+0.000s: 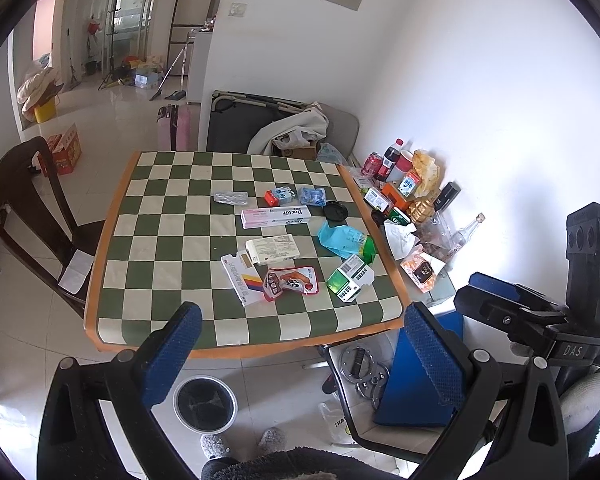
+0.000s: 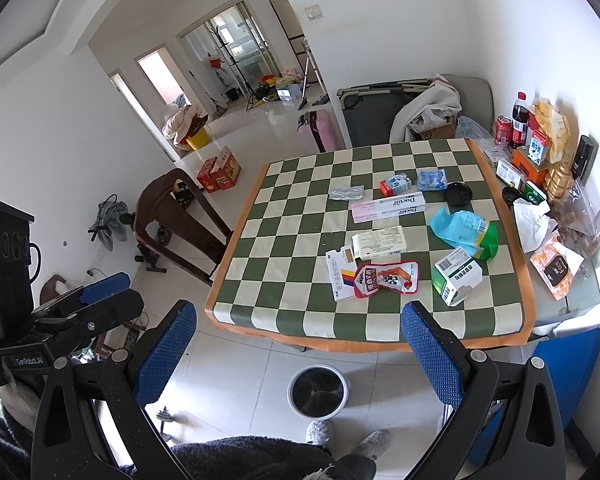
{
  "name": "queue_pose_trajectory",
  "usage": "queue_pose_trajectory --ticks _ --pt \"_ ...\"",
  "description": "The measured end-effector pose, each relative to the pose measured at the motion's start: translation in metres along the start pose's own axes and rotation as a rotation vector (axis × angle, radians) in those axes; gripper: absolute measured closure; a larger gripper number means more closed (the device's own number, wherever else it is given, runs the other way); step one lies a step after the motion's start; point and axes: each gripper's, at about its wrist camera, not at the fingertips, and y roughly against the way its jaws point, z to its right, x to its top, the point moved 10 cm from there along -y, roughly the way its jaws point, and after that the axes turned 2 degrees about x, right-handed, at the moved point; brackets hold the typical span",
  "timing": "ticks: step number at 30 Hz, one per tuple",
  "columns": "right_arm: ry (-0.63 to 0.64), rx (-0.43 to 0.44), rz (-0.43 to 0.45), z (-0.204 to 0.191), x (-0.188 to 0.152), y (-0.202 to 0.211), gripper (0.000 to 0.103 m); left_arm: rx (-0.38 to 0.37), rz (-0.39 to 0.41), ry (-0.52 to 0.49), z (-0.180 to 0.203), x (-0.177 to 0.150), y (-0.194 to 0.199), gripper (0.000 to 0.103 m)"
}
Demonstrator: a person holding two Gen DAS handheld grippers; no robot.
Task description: Collect trash
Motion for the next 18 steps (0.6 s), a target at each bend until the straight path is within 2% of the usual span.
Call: queue_pose_trajectory --ticks 18 --pt "0.003 0.008 -0.001 -0.0087 0.0 -0.0047 0.0 -0.003 0.005 0.004 -0.0024 -0.0029 0.0003 0.0"
